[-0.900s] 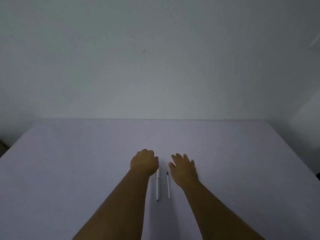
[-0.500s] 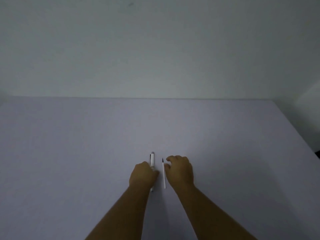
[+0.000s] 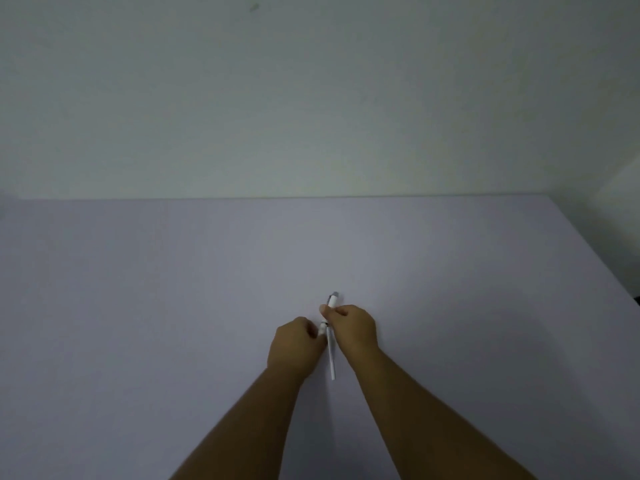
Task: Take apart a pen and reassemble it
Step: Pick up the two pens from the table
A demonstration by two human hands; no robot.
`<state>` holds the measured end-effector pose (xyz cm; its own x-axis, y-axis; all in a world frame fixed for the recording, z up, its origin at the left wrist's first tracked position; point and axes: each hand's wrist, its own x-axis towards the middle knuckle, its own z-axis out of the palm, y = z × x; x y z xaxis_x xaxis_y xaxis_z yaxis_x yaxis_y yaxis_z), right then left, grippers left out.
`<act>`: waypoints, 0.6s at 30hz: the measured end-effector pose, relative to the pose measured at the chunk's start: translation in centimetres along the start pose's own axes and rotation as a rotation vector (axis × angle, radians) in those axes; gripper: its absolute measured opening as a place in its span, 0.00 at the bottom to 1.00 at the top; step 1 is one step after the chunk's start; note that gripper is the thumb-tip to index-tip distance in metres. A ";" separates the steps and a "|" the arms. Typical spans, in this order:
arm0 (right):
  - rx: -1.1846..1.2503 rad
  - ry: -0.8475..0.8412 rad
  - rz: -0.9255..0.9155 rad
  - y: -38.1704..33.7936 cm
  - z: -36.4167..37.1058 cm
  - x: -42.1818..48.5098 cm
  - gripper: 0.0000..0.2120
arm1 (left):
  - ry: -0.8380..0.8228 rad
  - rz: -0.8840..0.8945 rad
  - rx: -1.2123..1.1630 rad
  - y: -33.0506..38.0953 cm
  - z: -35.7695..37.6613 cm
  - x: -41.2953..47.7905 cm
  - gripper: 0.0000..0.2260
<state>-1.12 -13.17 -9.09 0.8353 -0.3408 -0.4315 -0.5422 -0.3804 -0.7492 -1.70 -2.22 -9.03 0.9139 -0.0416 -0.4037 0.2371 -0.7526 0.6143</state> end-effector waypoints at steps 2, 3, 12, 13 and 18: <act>0.053 0.003 0.032 -0.3 -0.1 0.3 0.16 | -0.015 0.063 0.036 0.5 0.0 -0.2 0.07; 0.085 0.016 0.056 -0.4 -0.2 0.4 0.16 | -0.025 0.082 0.056 0.7 -0.1 -0.2 0.07; -0.218 -0.037 -0.035 -0.8 -4.1 2.5 0.16 | -0.072 0.003 0.077 -1.0 -1.1 -0.1 0.07; -0.292 -0.040 -0.060 -0.4 -4.0 2.2 0.14 | -0.064 0.003 0.074 -1.1 -1.2 0.1 0.09; -0.359 -0.039 -0.057 1.6 -2.4 1.2 0.10 | -0.043 0.019 0.030 -0.4 -1.2 0.3 0.11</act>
<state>-1.20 -16.26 -9.55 0.8642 -0.2797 -0.4181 -0.4863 -0.6775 -0.5518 -1.17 -1.16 -8.58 0.9031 -0.0834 -0.4212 0.2093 -0.7708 0.6017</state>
